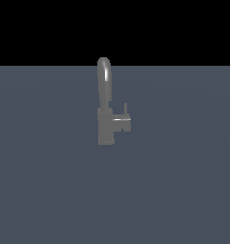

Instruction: Turn on the faucet by rotating a designated handle.

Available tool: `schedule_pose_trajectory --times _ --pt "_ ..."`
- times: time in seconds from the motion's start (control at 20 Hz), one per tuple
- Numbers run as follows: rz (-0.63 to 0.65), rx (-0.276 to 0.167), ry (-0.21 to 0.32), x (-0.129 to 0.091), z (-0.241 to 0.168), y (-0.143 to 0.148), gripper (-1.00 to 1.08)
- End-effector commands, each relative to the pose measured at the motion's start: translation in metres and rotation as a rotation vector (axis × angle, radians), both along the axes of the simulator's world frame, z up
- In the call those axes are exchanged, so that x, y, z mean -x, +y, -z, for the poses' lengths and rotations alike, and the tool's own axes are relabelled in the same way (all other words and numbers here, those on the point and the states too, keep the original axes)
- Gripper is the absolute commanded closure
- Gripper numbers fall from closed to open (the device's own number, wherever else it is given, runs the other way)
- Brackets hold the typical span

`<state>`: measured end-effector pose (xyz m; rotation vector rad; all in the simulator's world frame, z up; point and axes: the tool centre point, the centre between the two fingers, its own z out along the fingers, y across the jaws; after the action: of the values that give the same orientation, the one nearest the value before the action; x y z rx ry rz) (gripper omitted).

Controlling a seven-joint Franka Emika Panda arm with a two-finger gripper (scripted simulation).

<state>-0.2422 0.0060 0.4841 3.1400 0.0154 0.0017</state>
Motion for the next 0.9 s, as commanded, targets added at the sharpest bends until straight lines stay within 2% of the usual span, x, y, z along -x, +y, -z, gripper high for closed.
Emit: schedule_pose_trajectory --times 0.0,0.45,0.85 --pt "0.000 0.000 0.000 0.000 0.000 0.000 1.08" --pt "0.025 -0.023 0.027 -0.011 0.002 0.001 1.08" --pt "0.089 -0.085 0.098 -0.039 0.008 0.001 1.08"
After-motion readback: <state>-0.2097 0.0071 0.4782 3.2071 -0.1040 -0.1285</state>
